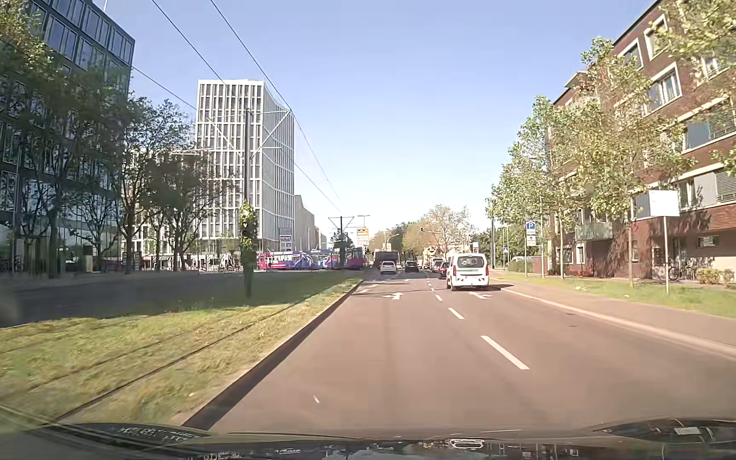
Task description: Follow the waypoints while adhering to traffic rules and regulations
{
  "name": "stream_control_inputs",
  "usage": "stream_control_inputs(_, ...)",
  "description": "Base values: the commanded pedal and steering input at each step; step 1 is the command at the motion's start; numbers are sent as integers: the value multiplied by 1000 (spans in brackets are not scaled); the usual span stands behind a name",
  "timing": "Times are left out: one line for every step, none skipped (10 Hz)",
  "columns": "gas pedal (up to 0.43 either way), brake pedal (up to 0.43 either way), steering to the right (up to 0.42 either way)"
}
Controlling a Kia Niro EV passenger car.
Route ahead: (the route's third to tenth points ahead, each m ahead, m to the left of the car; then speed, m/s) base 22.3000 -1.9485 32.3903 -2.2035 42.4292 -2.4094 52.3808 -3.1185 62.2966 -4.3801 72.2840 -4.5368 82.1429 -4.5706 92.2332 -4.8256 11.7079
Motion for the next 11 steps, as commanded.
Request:
stream_control_inputs(98,0,-3)
stream_control_inputs(98,0,-3)
stream_control_inputs(98,0,-3)
stream_control_inputs(98,0,-3)
stream_control_inputs(98,0,-3)
stream_control_inputs(98,0,-2)
stream_control_inputs(98,0,-2)
stream_control_inputs(98,0,-2)
stream_control_inputs(98,0,-2)
stream_control_inputs(98,0,-2)
stream_control_inputs(98,0,-2)
